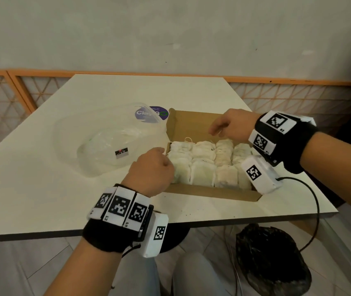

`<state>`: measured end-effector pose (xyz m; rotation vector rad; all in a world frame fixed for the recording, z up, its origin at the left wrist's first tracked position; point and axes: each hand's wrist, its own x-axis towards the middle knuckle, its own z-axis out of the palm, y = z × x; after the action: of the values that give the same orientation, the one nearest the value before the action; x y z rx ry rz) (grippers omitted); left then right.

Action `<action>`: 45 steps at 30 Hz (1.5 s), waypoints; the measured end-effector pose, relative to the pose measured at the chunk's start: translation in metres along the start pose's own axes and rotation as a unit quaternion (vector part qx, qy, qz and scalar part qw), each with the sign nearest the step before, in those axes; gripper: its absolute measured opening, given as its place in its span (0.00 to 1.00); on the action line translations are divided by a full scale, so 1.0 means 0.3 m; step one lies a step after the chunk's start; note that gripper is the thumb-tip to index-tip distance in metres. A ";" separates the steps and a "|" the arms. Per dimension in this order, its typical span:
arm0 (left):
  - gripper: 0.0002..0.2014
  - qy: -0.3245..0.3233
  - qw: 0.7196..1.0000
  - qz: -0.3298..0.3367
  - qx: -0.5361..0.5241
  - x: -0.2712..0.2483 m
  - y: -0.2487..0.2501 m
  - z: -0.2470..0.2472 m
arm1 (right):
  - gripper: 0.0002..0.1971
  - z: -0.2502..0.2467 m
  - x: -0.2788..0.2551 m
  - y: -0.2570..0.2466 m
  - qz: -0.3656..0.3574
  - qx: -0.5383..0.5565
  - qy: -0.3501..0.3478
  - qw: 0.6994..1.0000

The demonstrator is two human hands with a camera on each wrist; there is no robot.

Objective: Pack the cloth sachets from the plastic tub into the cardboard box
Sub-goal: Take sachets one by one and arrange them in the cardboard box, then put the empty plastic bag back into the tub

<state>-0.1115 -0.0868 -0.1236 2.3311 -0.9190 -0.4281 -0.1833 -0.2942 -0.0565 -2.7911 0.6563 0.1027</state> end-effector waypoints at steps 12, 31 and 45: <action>0.19 -0.049 0.997 0.004 0.066 -0.033 0.095 0.012 | 0.30 0.083 -0.035 0.002 -0.074 0.064 -0.056 0.994; 0.21 0.122 0.981 -0.066 0.138 0.091 0.024 -0.089 | 0.21 0.209 -0.222 0.231 0.180 0.171 0.016 0.969; 0.16 -0.022 0.999 0.021 0.035 0.001 -0.061 -0.156 | 0.16 0.138 -0.030 0.275 0.213 0.162 0.001 0.964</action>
<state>-0.0791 -0.0572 -0.0991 2.3692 -1.0180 -0.4365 -0.2285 -0.3497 -0.1154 -2.3037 1.1520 0.0678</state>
